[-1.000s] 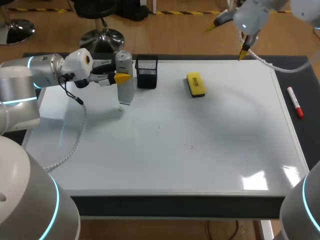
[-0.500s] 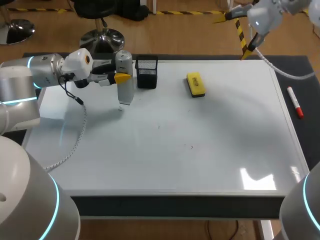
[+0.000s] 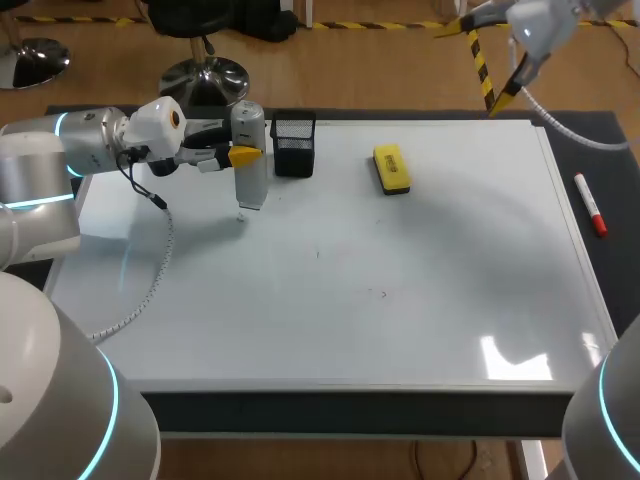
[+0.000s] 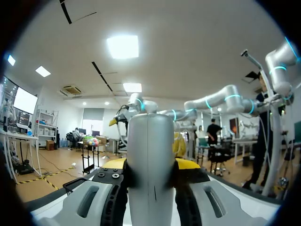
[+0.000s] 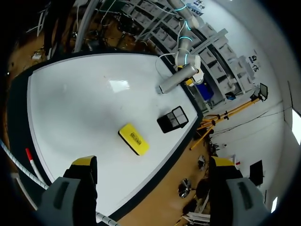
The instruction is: Pick up the inspection probe, press it on each red-marked spot on the whiteboard one by one, put down the probe, pick up the eraser, and wipe off all the red marks.
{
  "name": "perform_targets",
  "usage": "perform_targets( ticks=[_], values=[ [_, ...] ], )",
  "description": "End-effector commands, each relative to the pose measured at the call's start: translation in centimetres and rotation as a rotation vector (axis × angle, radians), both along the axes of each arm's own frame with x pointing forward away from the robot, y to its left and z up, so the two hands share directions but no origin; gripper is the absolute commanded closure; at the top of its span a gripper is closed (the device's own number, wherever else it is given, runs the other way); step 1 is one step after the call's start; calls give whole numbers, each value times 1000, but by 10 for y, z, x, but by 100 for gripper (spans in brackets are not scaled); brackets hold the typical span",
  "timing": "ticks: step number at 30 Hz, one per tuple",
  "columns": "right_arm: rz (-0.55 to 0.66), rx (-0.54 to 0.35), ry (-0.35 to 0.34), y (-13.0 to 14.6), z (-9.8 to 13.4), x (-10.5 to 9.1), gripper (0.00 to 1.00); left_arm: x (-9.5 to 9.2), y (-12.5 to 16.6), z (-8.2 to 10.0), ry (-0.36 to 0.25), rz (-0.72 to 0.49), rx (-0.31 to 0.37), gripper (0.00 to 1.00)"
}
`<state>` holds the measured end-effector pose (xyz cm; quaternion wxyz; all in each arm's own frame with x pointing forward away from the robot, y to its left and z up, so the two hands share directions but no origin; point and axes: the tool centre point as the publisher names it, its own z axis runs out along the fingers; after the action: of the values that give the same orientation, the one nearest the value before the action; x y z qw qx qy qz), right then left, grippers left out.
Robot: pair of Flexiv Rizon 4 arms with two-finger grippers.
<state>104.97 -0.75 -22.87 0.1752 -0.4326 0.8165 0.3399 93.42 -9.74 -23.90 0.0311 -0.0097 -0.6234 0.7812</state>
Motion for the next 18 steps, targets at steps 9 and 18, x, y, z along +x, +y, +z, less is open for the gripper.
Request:
perform_targets(
  ticks=[9,18],
  values=[
    [17,56,42,-7,3,-1,0,0,0,1,-1,1,0,100],
    [36,57,22,-9,4,-2,0,0,0,1,-1,1,0,100]
  ],
)
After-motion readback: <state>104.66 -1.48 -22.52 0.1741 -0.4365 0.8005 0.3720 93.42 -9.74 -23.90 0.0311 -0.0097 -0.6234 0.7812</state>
